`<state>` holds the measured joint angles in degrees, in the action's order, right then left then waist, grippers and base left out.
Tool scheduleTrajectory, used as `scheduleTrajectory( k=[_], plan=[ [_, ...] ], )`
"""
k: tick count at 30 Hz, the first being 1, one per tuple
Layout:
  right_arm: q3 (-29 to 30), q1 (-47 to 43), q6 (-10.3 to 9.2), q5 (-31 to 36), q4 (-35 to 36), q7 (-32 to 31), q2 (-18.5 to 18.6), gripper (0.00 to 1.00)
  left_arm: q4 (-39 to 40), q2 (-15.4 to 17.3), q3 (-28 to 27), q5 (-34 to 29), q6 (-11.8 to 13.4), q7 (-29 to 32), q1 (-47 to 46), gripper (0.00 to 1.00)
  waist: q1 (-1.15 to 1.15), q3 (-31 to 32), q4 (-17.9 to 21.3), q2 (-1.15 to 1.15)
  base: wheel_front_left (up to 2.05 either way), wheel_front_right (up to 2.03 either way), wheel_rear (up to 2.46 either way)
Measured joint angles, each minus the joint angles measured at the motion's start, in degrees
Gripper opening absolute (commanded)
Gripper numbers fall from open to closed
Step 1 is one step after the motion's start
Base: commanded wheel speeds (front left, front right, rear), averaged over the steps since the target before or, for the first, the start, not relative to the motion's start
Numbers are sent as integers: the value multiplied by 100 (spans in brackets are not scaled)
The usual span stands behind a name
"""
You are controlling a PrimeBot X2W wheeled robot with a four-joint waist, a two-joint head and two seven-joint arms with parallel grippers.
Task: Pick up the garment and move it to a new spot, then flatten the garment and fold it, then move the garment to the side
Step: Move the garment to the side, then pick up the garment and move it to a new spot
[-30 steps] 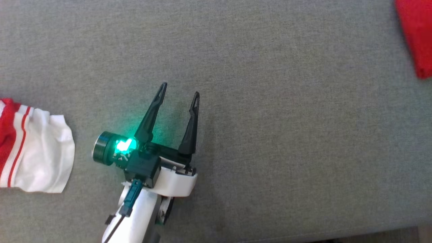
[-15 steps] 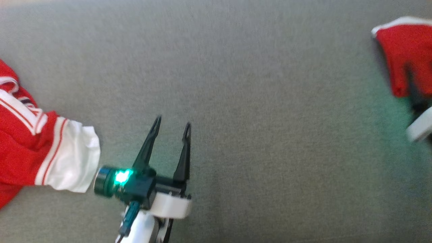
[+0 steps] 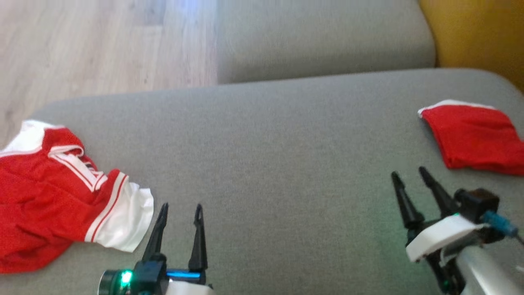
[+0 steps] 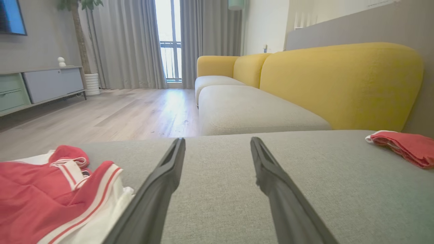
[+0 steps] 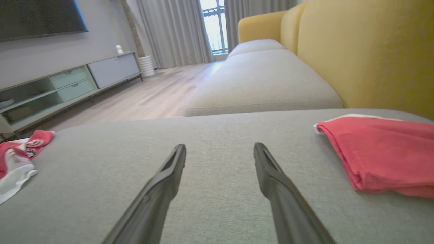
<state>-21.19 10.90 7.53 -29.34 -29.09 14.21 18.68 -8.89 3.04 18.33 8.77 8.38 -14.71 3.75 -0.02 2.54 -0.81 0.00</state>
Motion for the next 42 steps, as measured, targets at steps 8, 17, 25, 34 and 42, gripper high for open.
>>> scheduleTrajectory(
  k=[8,17,25,34,42],
  plan=[
    [912,-1143,0,760,1237,12,-680,100,231,5,-201,34,130,0,666,100,0,465,56,0,0,0,0],
    [1236,-2151,0,1304,1706,15,-1038,100,427,13,-378,-138,33,1,1183,100,1,586,26,0,0,0,0],
    [1251,-2163,0,1379,1740,15,-1073,100,460,14,-377,-170,18,1,1168,100,2,512,11,0,0,0,0],
    [1247,-2162,0,1379,1711,15,-1101,100,434,15,-376,-170,18,1,1146,100,2,526,-25,0,0,0,0],
    [1267,-2170,0,1379,1701,15,-1136,100,415,15,-376,-175,-27,1,1052,100,2,523,-247,0,0,0,0]
  ],
)
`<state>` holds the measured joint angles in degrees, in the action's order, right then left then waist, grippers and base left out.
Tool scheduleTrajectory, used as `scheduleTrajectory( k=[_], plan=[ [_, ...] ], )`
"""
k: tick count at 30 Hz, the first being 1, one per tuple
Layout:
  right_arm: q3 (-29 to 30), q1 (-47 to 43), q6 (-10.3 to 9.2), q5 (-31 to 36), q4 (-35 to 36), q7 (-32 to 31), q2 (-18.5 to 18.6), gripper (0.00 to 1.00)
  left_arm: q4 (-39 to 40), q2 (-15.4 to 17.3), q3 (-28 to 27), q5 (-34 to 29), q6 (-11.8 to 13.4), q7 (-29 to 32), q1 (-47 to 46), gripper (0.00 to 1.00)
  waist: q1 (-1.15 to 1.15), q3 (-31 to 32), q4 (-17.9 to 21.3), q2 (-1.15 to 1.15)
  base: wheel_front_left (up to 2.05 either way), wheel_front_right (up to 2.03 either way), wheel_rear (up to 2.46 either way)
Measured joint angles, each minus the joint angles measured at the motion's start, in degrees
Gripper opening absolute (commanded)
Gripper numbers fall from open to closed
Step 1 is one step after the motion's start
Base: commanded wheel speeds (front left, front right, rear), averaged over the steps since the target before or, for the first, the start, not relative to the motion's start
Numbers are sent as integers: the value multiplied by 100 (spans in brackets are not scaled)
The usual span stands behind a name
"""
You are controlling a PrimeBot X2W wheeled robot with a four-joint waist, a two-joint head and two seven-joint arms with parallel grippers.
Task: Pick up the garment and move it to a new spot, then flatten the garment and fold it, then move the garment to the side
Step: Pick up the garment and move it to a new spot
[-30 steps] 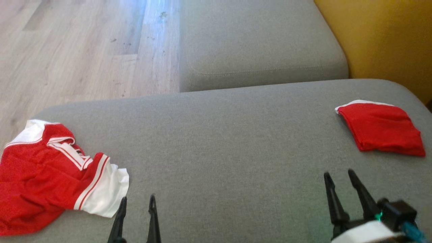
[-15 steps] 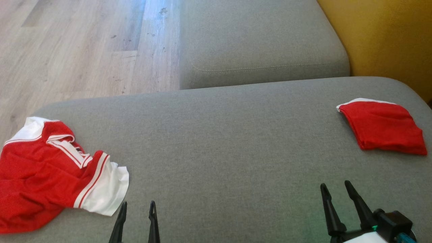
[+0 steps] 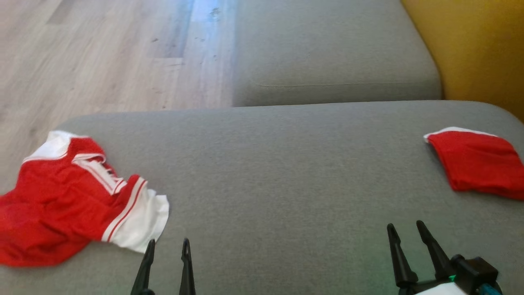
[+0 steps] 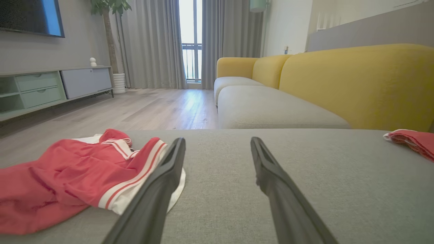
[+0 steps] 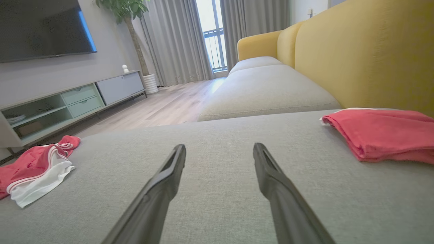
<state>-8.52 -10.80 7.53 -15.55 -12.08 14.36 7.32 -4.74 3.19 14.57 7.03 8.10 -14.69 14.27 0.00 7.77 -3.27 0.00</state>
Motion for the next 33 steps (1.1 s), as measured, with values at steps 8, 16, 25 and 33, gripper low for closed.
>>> scheduleTrajectory(
  k=[8,16,25,33],
  plan=[
    [-55,-14,0,-2,-7,0,-156,100,23,5,-142,-159,-53,-1,-136,100,0,-91,-729,0,0,0,0],
    [-76,7,0,-109,-35,0,-301,100,92,58,-371,-214,-63,0,-133,100,0,-163,-1758,0,0,0,0],
    [-402,492,0,-109,-170,0,-220,100,391,60,-622,-255,82,-1,-112,100,1,-474,-2439,0,0,0,0],
    [-545,556,0,-162,-272,0,-80,100,486,41,-737,-240,89,-1,-105,100,0,-616,-2549,0,0,0,0]
  ],
)
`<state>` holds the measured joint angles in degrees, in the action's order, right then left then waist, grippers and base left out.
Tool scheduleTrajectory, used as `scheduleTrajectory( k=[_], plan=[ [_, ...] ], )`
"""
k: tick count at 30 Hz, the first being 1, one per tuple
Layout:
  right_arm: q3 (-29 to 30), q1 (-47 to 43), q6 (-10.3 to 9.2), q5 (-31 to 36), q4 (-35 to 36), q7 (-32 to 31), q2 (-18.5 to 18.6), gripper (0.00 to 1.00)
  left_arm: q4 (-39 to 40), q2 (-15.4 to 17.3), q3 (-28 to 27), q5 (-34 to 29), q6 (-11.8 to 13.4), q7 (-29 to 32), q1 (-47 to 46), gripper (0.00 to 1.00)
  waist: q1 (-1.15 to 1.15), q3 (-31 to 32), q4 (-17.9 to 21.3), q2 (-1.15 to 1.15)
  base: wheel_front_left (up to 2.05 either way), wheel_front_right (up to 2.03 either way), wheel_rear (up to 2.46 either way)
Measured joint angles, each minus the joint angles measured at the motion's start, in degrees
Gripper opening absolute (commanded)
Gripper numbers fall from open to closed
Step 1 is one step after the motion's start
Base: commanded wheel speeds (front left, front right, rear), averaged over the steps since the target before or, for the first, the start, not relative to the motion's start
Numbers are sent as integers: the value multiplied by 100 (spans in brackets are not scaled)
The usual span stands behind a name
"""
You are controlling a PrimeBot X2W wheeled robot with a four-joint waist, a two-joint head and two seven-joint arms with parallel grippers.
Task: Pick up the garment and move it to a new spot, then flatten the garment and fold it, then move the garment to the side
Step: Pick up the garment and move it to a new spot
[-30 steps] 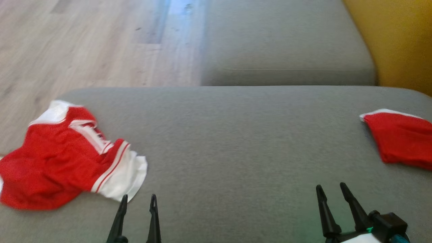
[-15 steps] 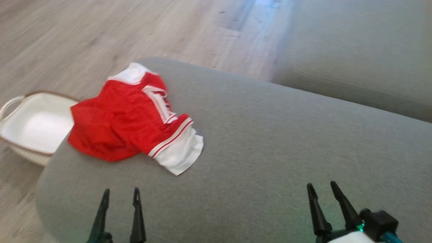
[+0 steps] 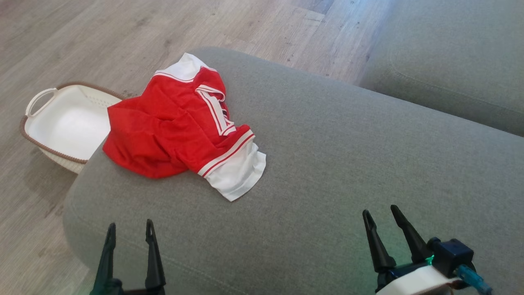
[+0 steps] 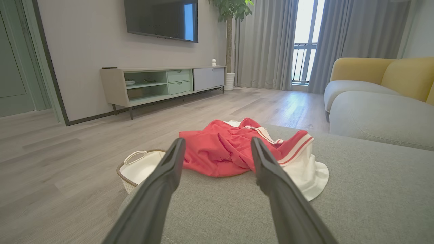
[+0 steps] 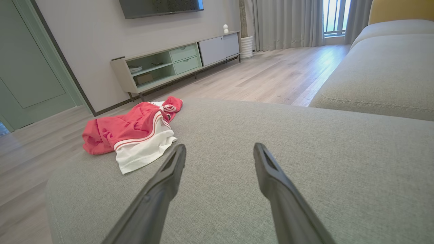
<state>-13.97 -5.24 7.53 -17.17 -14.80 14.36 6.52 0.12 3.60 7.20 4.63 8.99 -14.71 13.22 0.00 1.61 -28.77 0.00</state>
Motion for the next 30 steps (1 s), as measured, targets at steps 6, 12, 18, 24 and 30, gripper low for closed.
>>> scheduleTrajectory(
  k=[6,12,18,24,30],
  plan=[
    [124,-26,0,64,136,0,208,100,-146,87,-13,-18,-245,0,-516,100,-1,-220,-56,0,0,0,0],
    [170,3,0,190,323,0,610,100,-392,147,-14,-19,-472,0,-1984,100,1,-714,-43,0,0,0,0],
    [183,400,0,261,547,1,1169,100,-1383,157,-4,119,-818,520,-4120,100,2,-1445,75,0,0,0,0],
    [164,909,0,261,859,-93,1740,100,-3101,136,-189,666,-1160,1830,-6158,100,2,-2164,295,0,0,0,0],
    [183,1189,0,255,1154,-314,2070,100,-4847,220,-346,902,-1311,2561,-7120,100,2,-2734,652,0,0,0,0]
  ],
)
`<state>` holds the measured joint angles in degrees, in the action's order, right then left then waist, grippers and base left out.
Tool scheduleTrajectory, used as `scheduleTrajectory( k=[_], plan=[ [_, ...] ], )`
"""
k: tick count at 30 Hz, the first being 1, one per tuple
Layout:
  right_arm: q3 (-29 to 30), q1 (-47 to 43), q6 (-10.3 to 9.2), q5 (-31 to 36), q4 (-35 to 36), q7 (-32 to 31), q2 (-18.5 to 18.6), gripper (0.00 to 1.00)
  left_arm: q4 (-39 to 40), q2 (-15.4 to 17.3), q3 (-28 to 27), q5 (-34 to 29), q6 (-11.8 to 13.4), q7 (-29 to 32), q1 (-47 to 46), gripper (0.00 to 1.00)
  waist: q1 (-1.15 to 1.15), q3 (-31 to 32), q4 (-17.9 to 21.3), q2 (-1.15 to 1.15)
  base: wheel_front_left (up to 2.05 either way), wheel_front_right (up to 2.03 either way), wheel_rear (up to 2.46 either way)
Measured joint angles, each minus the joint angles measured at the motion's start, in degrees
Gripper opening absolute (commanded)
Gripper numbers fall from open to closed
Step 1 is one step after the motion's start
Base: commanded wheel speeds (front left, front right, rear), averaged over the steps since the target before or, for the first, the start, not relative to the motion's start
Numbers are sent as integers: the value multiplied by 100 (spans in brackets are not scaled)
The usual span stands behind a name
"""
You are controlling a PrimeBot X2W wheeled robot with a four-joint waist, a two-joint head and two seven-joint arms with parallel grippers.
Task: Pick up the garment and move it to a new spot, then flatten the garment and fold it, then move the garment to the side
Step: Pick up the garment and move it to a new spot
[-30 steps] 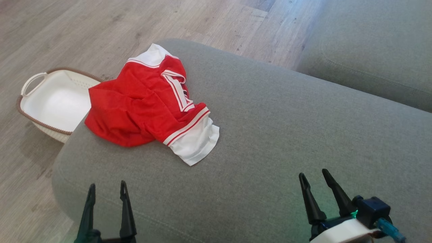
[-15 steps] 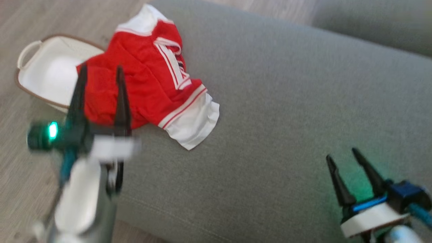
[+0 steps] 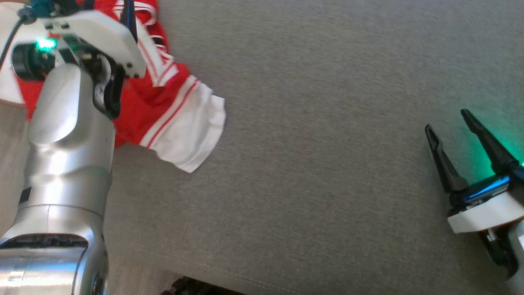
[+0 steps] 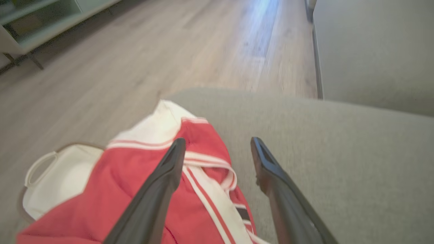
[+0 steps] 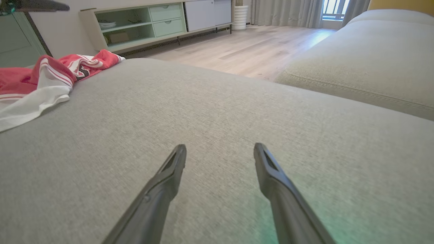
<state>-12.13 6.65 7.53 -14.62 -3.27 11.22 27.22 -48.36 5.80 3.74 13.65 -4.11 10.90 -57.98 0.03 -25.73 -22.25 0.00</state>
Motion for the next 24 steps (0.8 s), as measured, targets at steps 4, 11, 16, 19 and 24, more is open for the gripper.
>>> scheduleTrajectory(
  k=[4,11,16,19,24],
  plan=[
    [79,15,0,-24,137,-13,76,100,-911,45,-1,57,-29,247,-69,100,-2,-207,280,0,0,0,0],
    [107,102,0,-27,218,-13,60,100,-1774,158,-151,248,9,-94,-125,31,-3,-361,612,0,0,0,0],
    [129,98,0,-25,96,11,14,100,-1859,247,-131,191,54,-824,-196,0,-2,-287,625,0,0,0,0],
    [86,96,0,-27,-82,90,-136,100,-1841,330,-107,185,-45,-1254,-349,0,-2,-110,628,0,0,0,0],
    [-180,98,0,-114,-446,208,-509,100,-1615,471,179,66,-215,-1657,-899,0,-3,367,694,0,0,0,0]
  ],
)
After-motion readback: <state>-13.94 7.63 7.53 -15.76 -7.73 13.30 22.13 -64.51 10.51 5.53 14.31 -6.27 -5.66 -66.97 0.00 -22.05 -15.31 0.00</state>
